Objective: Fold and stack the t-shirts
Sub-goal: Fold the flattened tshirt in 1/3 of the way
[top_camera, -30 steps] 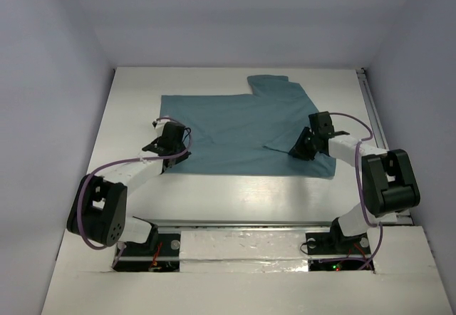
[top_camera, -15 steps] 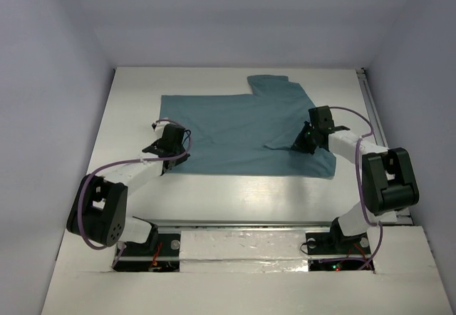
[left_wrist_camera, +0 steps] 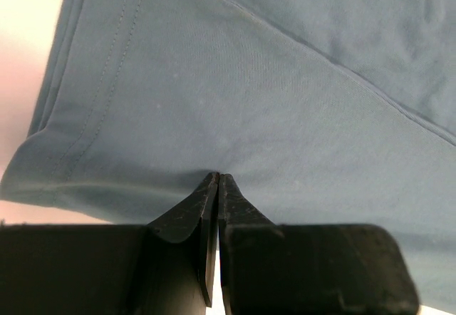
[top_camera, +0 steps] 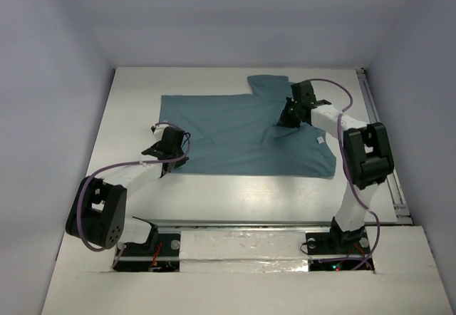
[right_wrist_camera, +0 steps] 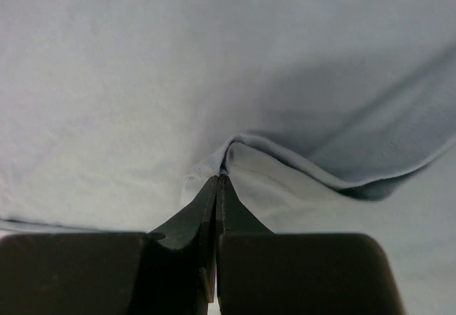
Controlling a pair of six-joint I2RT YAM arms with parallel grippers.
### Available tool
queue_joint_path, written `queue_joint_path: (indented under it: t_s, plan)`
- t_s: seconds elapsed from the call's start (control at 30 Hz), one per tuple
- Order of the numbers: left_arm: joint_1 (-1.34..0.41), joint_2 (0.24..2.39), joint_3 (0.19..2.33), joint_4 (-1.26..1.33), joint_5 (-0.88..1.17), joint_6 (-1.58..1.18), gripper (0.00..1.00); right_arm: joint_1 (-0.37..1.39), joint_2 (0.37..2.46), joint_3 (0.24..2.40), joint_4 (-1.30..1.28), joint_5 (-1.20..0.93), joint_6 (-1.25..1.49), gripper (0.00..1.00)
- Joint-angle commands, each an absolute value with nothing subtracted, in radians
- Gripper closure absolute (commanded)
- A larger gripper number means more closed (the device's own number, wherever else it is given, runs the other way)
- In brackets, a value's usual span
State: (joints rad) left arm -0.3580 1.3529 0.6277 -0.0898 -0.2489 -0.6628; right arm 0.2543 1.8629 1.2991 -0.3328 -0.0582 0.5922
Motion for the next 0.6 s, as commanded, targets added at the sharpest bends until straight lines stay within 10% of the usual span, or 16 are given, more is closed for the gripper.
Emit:
queue_joint_path:
  t_s: [0.0, 0.3, 0.57]
  plan:
    - [-0.356, 1.292, 0.635, -0.123, -0.276, -0.657, 1.0, 0.29, 1.92, 1.397, -0.36, -0.045, 0.508, 1.0]
    - [-0.356, 1.252, 0.678, -0.164, -0.279, -0.657, 1.0, 0.364, 2.025, 1.56, -0.42, 0.04, 0.463, 0.99]
    - [-0.356, 1.256, 0.724, -0.161, -0.264, -0.663, 1.0, 0.373, 1.952, 1.562, -0.431, 0.064, 0.472, 0.42]
